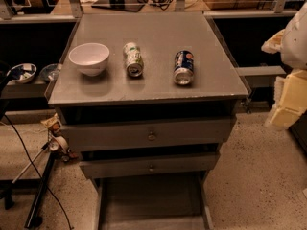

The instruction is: Place pepsi can into bottom drawer

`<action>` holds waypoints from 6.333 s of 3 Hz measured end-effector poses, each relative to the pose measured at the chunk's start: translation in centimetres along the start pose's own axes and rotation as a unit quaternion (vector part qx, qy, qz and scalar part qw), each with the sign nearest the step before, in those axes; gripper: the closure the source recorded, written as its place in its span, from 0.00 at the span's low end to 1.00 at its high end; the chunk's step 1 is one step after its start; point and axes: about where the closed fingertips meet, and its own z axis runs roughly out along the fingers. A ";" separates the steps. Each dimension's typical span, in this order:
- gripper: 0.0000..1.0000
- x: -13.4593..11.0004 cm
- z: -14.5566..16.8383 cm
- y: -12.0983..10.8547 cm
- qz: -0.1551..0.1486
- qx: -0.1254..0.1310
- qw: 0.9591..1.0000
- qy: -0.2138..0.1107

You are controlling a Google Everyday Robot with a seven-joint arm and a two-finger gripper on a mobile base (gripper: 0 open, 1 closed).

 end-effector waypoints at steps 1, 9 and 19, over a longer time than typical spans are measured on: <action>0.00 0.2 0.0 -0.2 0.001 0.007 1.000 -0.003; 0.00 -9.0 8.8 -11.8 -0.060 0.060 0.992 -0.093; 0.00 -14.6 19.3 -18.4 -0.112 -0.027 0.986 -0.117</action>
Offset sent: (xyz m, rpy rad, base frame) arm 0.0340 -0.0295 -0.0301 0.0711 -0.0771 0.0071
